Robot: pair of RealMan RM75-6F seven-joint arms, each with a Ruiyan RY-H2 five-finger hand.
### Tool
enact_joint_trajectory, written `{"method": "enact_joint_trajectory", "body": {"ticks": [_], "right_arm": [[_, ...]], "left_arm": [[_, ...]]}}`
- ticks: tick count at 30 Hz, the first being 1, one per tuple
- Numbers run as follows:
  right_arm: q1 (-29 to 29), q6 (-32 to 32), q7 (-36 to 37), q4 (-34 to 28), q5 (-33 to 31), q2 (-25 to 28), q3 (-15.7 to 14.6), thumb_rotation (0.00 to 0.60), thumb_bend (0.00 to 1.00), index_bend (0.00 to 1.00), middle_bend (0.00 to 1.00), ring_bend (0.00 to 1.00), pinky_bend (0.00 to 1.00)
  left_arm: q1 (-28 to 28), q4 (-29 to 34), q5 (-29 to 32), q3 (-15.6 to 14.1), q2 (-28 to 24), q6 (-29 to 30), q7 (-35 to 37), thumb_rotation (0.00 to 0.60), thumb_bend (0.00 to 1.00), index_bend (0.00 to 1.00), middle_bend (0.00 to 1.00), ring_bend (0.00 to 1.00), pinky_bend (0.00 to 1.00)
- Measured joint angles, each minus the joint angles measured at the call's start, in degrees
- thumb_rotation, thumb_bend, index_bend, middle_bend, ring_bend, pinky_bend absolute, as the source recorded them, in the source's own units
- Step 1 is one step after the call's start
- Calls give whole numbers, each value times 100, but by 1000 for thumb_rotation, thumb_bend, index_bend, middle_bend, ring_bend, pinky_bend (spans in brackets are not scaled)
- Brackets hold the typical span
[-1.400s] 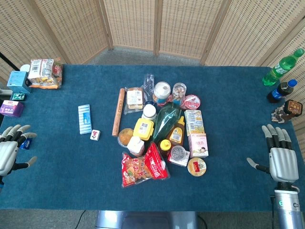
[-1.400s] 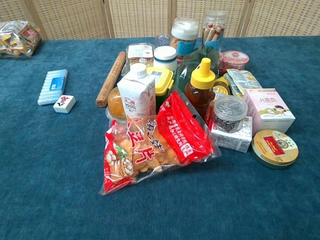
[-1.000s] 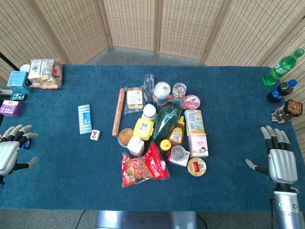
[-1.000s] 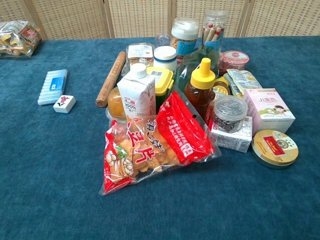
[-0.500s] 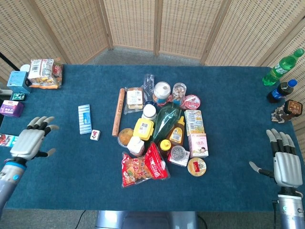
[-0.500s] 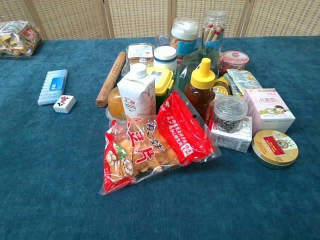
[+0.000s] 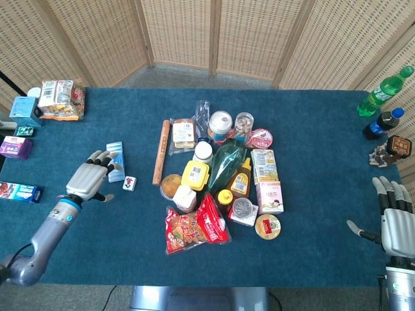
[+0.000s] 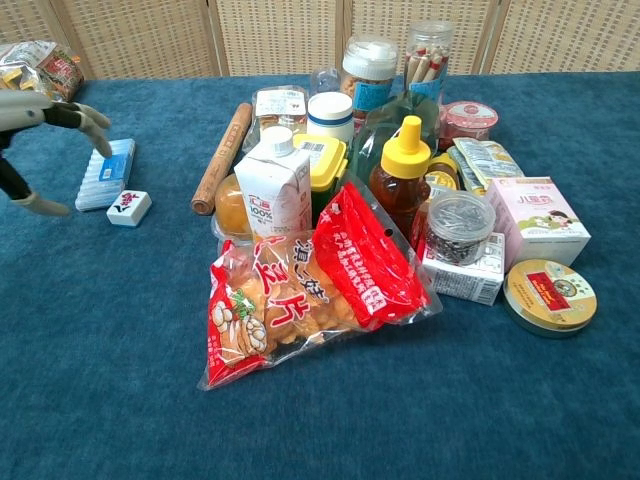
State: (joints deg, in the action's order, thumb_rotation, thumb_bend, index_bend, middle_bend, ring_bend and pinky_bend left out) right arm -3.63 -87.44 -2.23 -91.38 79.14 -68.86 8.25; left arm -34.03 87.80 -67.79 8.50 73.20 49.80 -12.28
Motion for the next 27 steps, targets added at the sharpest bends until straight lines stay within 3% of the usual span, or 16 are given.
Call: {"method": "enact_joint_trajectory", "body": {"ticks": [19, 27], "right_arm": [[144, -60, 98, 10, -116, 65, 15, 514, 0, 0, 0, 0, 0], [201, -90, 173, 5, -148, 91, 24, 516, 0, 0, 0, 0, 0]], "left_arm": [[-459, -749, 386, -49, 698, -347, -83, 600, 182, 350, 61, 0, 0], [-567, -914, 509, -50, 875, -380, -93, 600, 179, 553, 172, 45, 0]]}}
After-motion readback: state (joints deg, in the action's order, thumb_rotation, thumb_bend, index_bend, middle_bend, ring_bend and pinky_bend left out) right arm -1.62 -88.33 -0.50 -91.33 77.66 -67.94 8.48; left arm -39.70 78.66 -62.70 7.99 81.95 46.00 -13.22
